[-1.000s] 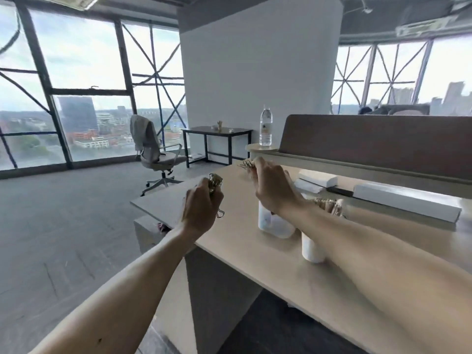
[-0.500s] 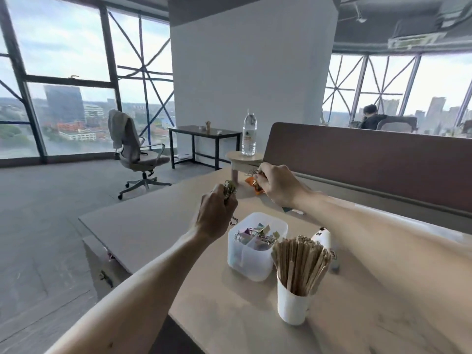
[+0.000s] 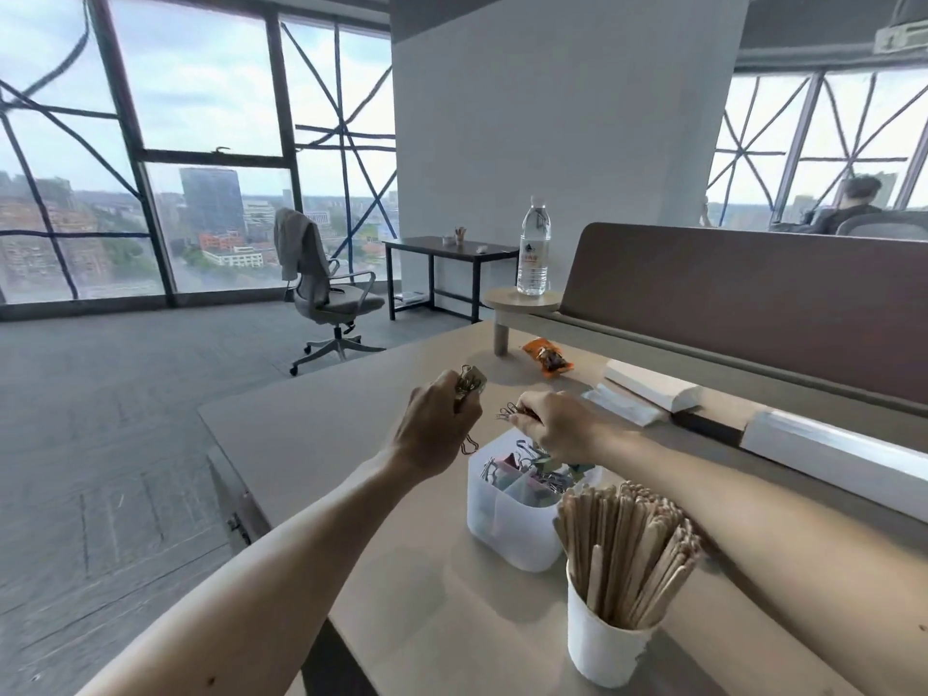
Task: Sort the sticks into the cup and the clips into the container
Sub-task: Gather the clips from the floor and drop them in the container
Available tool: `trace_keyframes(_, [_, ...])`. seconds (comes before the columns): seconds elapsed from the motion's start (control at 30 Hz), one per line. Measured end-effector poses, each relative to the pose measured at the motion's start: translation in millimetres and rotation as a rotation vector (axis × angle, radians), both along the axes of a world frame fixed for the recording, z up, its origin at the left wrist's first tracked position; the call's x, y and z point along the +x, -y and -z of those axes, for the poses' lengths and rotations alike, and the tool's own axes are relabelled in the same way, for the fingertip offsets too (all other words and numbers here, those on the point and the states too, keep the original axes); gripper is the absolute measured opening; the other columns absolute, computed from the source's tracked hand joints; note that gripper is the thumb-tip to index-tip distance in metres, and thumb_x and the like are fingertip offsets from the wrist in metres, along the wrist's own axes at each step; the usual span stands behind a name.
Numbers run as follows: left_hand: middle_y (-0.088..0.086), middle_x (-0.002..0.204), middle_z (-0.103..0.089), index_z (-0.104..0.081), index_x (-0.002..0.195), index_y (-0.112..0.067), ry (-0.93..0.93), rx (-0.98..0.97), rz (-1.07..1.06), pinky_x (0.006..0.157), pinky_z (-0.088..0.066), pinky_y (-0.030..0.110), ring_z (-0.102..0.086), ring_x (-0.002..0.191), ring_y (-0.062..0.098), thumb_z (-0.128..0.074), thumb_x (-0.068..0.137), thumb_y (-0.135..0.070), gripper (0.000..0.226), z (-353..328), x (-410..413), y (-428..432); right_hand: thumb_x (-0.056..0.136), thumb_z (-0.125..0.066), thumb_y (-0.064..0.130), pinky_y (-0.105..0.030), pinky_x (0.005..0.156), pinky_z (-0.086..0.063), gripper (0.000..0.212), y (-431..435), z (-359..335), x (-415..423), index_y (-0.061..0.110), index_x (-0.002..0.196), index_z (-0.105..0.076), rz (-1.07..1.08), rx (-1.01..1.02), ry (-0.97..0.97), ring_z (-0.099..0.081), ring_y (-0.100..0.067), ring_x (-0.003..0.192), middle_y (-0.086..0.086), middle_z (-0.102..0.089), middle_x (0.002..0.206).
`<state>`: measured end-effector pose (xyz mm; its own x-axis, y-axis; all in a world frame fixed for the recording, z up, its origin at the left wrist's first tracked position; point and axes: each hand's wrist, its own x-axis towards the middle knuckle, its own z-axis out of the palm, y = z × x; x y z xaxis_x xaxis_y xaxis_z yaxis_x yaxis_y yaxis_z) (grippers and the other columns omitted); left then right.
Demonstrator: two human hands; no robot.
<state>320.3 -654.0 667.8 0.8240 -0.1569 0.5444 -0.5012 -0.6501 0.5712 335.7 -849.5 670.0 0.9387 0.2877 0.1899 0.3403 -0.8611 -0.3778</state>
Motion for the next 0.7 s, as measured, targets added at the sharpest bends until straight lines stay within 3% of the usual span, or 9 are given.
trace_keyframes(0.2, [0.008, 0.069, -0.061, -0.050, 0.083, -0.011, 0.002, 0.042, 0.043, 0.053, -0.041, 0.040, -0.053, 0.057, 0.026, -0.049, 0.097, -0.028, 0.022, 3.7, 0.2, 16.9, 0.100, -0.054, 0.028, -0.029, 0.054, -0.038, 0.021, 7.5, 10.9, 11.7, 0.015, 0.083, -0.057, -0.029, -0.017, 0.051, -0.057, -0.016, 0.065, 0.003, -0.058, 0.073])
trace_keyframes(0.37, [0.001, 0.065, -0.052, -0.046, 0.080, -0.015, 0.010, 0.122, 0.066, 0.051, -0.030, 0.032, -0.045, 0.053, 0.016, -0.048, 0.096, -0.026, 0.020, 7.2, -0.7, 27.6, 0.095, -0.060, 0.021, -0.023, 0.055, -0.036, 0.017, 12.5, 11.5, 7.3, 0.015, 0.079, -0.060, -0.109, -0.042, 0.085, -0.053, -0.010, 0.064, 0.005, -0.057, 0.071])
trace_keyframes(0.53, [0.004, 0.067, -0.057, -0.048, 0.079, -0.013, -0.012, 0.139, 0.056, 0.051, -0.033, 0.034, -0.048, 0.055, 0.020, -0.049, 0.095, -0.026, 0.020, 8.7, -2.6, 27.4, 0.083, -0.065, 0.019, -0.025, 0.052, -0.036, 0.020, 16.3, 11.5, 2.5, 0.019, 0.064, -0.058, -0.115, -0.040, 0.070, -0.050, -0.009, 0.059, 0.004, -0.057, 0.064])
trace_keyframes(0.7, [0.006, 0.066, -0.055, -0.050, 0.080, -0.007, -0.057, 0.206, 0.089, 0.053, -0.038, 0.037, -0.047, 0.058, 0.023, -0.048, 0.092, -0.025, 0.022, 9.1, -2.2, 27.5, 0.078, -0.063, 0.018, -0.030, 0.060, -0.051, 0.012, 14.8, 11.5, 3.1, 0.020, 0.067, -0.068, -0.126, -0.032, 0.016, -0.061, -0.011, 0.065, 0.002, -0.068, 0.071])
